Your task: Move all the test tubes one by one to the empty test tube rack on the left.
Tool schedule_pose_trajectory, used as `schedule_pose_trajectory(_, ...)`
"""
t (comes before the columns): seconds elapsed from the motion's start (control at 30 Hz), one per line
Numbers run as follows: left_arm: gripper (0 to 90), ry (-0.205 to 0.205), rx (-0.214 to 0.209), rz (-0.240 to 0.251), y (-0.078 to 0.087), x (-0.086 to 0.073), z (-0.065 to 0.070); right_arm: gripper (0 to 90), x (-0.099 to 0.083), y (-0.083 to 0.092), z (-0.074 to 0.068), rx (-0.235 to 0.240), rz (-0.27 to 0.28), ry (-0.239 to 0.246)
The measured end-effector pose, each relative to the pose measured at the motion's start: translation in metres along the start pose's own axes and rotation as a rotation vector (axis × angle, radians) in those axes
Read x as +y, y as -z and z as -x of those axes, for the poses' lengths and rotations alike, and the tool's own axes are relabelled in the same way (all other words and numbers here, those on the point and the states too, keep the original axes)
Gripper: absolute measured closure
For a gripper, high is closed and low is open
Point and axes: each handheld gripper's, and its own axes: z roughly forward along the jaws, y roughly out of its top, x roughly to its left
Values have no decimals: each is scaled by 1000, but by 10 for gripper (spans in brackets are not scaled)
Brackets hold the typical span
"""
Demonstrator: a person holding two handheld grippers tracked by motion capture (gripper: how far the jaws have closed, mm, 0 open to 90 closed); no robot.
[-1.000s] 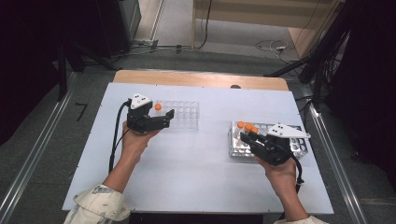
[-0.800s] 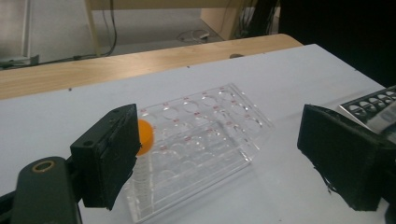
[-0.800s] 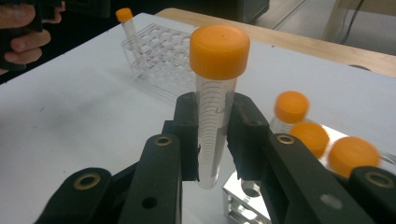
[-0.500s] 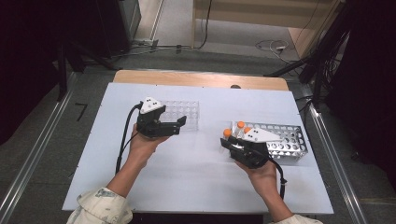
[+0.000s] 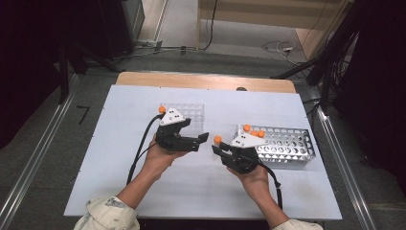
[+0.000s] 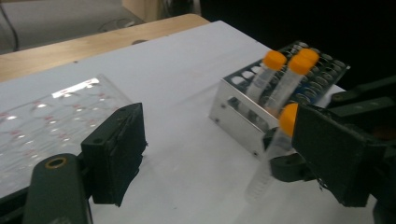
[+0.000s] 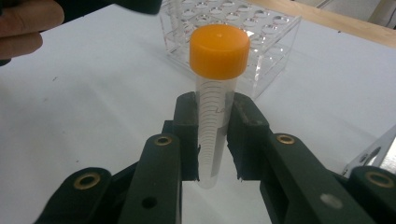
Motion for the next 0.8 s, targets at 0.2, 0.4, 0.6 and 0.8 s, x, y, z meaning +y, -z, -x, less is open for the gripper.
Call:
schedule_pose_trajectory(0.2, 243, -50, -58, -21, -10, -5, 17, 721, -1, -4, -3, 7, -7, -2)
schedule_pose_trajectory(0.4, 385, -84, -110, -38, -16, -8, 26, 721, -1, -4, -6, 24, -7, -2)
schedule_pose_trajectory(0.6, 603, -87, -133, -28, -15, -9, 25, 721, -1, -5, -8, 34, -7, 1)
schedule_pose_trajectory(0.8, 695, -92, -135, -27, -15, -10, 25, 720, -1, -4, -8, 37, -6, -3)
